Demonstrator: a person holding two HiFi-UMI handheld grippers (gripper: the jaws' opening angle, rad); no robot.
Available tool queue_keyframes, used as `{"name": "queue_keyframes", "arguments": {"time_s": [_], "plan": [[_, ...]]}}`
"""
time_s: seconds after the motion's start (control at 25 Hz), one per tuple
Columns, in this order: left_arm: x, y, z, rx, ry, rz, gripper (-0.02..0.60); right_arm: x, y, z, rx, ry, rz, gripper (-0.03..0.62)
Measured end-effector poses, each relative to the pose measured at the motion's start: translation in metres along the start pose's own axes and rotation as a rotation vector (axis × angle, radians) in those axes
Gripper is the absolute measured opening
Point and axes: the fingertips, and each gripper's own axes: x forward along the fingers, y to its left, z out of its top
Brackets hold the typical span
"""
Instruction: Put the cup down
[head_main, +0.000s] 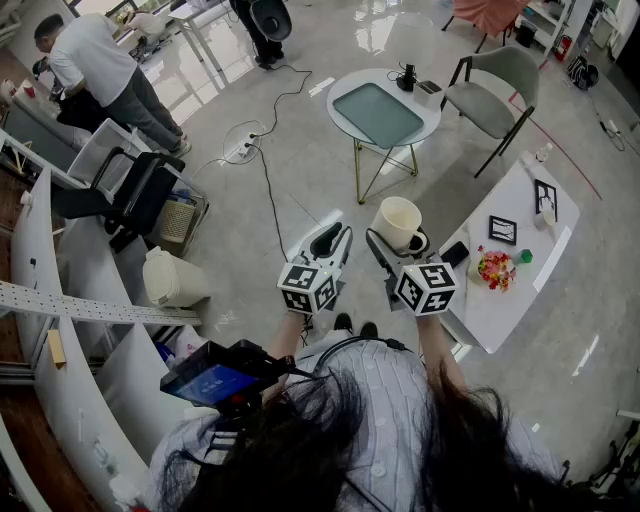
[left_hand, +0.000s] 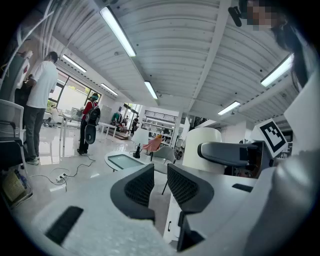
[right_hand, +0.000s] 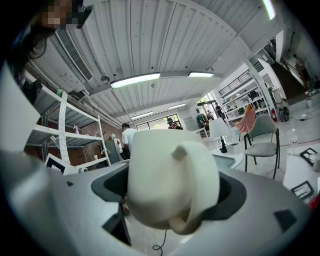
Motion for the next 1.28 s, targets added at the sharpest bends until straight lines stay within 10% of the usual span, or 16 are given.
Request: {"name": "queue_keyframes", "arguments": {"time_s": [1.28], "plan": [[0.000, 0.045, 0.016, 0.085, 0.010, -0.086, 0.094, 0.051, 0.028, 0.000, 0.000, -0.075, -0.005, 0.402]]}}
